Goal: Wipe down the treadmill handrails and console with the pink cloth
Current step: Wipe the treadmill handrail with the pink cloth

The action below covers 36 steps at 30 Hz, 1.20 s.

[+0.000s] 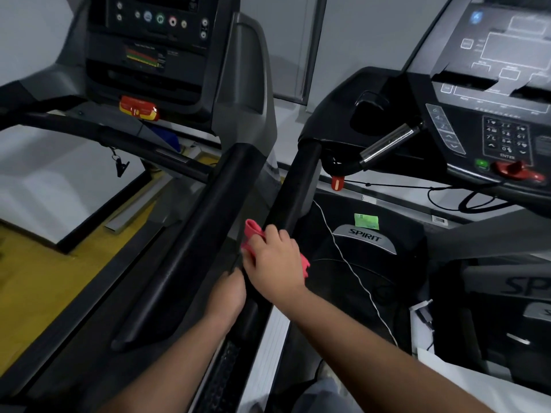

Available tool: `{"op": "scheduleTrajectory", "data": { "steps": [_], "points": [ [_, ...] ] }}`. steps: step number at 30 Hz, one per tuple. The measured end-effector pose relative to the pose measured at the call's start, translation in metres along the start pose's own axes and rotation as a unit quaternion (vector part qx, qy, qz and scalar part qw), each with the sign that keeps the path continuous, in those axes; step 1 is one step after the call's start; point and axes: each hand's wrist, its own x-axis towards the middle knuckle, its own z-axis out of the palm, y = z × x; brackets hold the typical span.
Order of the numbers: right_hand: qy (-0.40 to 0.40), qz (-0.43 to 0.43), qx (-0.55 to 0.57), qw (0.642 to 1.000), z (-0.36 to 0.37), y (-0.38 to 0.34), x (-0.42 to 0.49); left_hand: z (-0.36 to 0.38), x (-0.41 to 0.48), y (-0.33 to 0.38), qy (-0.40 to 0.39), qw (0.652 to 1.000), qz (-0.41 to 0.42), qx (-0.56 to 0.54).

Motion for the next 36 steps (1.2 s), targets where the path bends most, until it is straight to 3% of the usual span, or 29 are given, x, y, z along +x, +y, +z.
{"op": "scheduleTrajectory", "data": {
  "steps": [3, 5, 10, 13, 19, 20, 23, 27, 33, 35, 36],
  "points": [
    [0.016, 0.030, 0.167, 0.985, 0.001, 0.010, -0.029, -0.004, -0.019, 0.014, 0.044, 0.992, 0.083, 0.087],
    [0.003, 0.123, 0.326, 0.937, 0.003, 0.014, -0.042, -0.004, -0.027, 0.022, 0.060, 0.979, 0.145, 0.134],
    [0.017, 0.346, 0.543, 0.765, 0.019, 0.014, -0.040, 0.014, -0.024, 0.047, 0.053, 0.974, 0.113, 0.187],
    [-0.029, 0.450, 0.621, 0.641, 0.024, 0.017, -0.033, 0.029, -0.029, 0.051, 0.078, 0.956, 0.120, 0.257],
    [-0.169, 0.538, 0.702, 0.435, 0.019, 0.035, -0.021, 0.031, -0.026, 0.045, 0.120, 0.948, 0.144, 0.257],
    [-0.191, 0.540, 0.706, 0.417, 0.020, 0.036, -0.019, 0.031, -0.025, 0.046, 0.114, 0.953, 0.138, 0.244],
    [-0.239, 0.547, 0.689, 0.410, 0.028, 0.038, -0.016, 0.025, -0.016, 0.047, 0.077, 0.974, 0.100, 0.189],
    [-0.235, 0.563, 0.694, 0.382, 0.031, 0.053, -0.001, 0.013, -0.004, 0.044, 0.003, 0.992, 0.047, 0.116],
    [-0.261, 0.566, 0.705, 0.338, 0.047, 0.058, 0.019, 0.016, -0.006, 0.049, 0.040, 0.992, 0.047, 0.109],
    [-0.242, 0.570, 0.702, 0.353, 0.054, 0.055, 0.021, 0.017, -0.005, 0.047, 0.056, 0.991, 0.057, 0.107],
    [-0.235, 0.568, 0.689, 0.385, 0.061, 0.054, 0.019, 0.018, -0.005, 0.047, 0.063, 0.991, 0.062, 0.102]
  ]
}}
